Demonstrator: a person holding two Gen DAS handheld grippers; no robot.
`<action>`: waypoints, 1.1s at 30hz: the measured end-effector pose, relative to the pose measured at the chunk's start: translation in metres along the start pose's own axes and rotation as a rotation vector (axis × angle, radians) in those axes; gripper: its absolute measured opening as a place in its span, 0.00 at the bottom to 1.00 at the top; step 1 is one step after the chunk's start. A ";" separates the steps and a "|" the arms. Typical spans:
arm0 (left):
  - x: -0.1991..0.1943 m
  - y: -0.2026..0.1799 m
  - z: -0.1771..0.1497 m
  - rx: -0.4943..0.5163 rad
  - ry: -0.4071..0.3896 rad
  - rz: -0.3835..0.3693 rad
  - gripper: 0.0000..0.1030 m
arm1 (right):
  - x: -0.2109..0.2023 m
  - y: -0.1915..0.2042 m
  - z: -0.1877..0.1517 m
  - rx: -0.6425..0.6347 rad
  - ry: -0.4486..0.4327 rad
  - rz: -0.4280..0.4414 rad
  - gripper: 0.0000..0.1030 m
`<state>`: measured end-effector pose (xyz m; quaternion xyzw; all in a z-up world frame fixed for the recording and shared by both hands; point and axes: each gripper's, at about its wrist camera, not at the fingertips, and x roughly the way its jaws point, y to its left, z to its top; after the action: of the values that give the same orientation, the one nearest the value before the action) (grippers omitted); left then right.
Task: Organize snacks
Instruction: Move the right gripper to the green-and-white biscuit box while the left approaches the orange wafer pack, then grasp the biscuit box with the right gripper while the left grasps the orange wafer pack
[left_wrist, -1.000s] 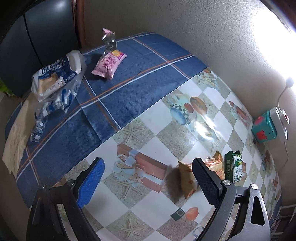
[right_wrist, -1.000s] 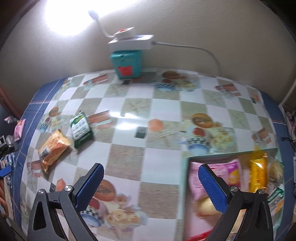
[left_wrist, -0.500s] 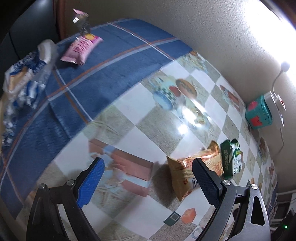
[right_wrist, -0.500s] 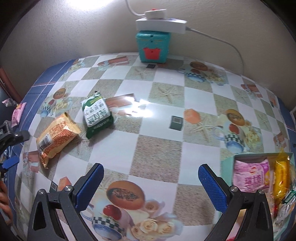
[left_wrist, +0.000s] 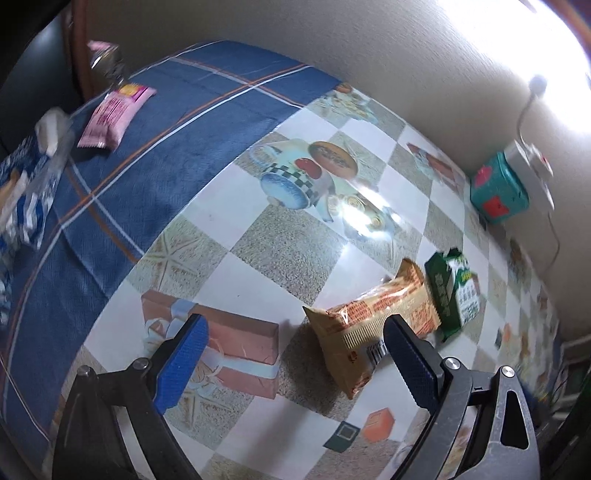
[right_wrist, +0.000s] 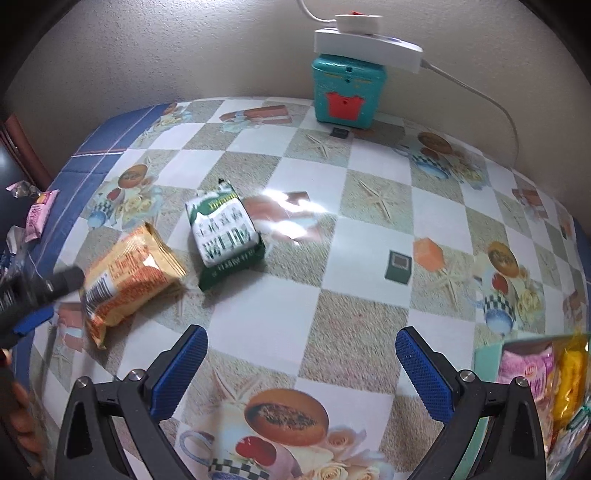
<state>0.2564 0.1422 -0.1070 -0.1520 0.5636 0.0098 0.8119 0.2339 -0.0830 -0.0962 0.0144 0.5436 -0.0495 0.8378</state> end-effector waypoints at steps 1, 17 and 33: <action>-0.001 -0.002 0.000 0.019 -0.006 -0.006 0.93 | 0.000 0.000 0.004 -0.001 0.000 0.008 1.00; 0.008 -0.059 -0.013 0.381 -0.085 0.031 0.93 | 0.015 0.036 0.069 -0.121 0.016 0.073 0.99; 0.023 -0.069 -0.014 0.402 -0.099 0.053 0.71 | 0.046 0.061 0.074 -0.182 0.080 0.091 0.56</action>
<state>0.2645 0.0693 -0.1165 0.0287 0.5173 -0.0743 0.8521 0.3259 -0.0312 -0.1094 -0.0353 0.5776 0.0387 0.8146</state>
